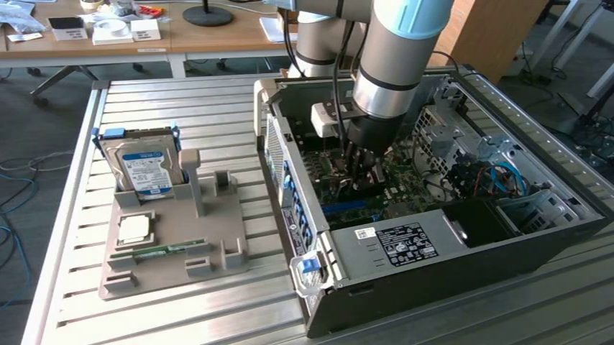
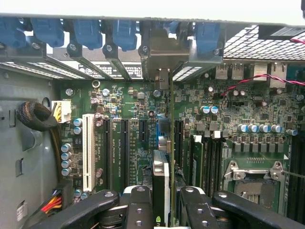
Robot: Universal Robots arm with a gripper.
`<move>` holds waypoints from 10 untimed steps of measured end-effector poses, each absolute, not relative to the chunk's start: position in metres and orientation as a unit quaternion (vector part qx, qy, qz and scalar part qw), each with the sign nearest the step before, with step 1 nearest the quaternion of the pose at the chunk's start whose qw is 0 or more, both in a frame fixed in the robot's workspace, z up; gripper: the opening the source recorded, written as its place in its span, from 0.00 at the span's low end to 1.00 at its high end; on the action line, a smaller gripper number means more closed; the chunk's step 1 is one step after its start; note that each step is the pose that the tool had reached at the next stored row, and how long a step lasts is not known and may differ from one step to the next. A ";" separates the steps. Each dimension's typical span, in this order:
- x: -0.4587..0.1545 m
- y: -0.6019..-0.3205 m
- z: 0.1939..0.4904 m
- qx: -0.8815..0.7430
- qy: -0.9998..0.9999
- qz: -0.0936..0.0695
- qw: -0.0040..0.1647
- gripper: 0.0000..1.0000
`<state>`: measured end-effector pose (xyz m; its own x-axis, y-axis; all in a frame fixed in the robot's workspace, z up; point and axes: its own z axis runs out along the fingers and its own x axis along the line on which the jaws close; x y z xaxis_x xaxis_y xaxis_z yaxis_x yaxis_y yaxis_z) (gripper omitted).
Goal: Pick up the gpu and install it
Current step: 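Insert the gpu into the slot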
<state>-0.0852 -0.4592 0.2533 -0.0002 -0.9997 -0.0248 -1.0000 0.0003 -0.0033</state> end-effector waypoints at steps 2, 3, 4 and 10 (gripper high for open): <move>-0.085 -0.459 0.253 -0.707 0.707 0.008 0.010 0.27; -0.085 -0.459 0.253 -0.707 0.707 0.008 0.010 0.27; -0.085 -0.459 0.253 -0.707 0.707 0.008 0.010 0.27; -0.085 -0.459 0.251 -0.707 0.707 0.008 0.010 0.27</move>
